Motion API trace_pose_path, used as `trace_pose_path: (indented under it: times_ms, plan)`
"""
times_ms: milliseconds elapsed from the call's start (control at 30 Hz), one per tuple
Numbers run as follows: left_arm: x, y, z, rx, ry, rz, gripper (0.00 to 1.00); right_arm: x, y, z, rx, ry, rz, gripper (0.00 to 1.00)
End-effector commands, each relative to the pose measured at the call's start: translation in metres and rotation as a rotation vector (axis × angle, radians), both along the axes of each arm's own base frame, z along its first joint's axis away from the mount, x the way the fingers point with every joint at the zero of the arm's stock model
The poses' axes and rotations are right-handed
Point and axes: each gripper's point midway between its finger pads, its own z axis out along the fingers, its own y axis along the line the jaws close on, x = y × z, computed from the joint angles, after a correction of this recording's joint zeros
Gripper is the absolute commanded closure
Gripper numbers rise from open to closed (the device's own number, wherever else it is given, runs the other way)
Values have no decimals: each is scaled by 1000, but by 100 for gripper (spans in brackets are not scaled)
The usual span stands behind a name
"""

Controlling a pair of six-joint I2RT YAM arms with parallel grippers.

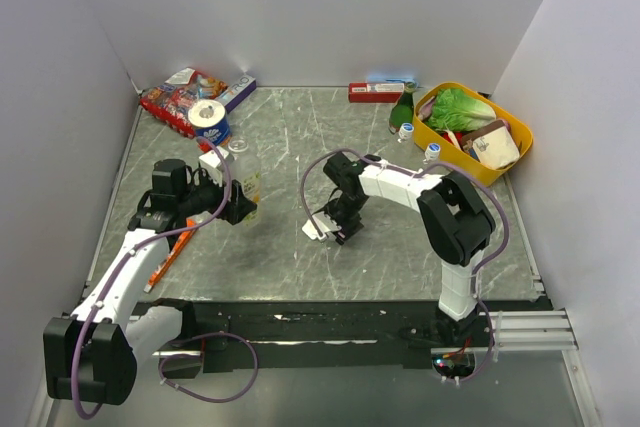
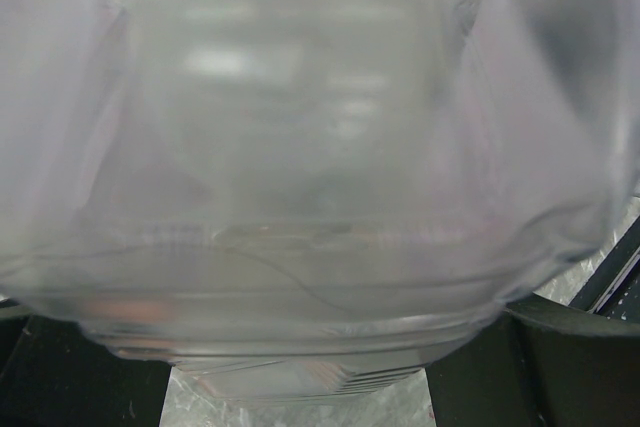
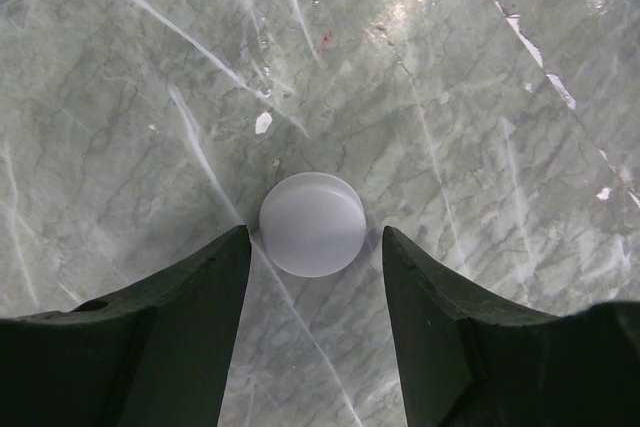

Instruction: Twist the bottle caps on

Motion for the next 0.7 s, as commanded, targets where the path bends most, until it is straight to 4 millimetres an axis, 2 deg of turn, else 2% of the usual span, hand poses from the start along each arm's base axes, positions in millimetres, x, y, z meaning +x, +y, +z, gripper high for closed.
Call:
trace_pose_path:
  times_ms: [0, 300, 667]
  plan:
    - [7, -5, 18, -34, -57, -20, 99, -9, 7, 6, 4, 8, 64, 38]
    - [7, -5, 17, -35, -55, -23, 99, -14, 9, 0, -14, 18, 60, 44]
    - [7, -6, 15, -39, -50, -27, 99, -4, 2, -7, -45, -9, 28, 41]
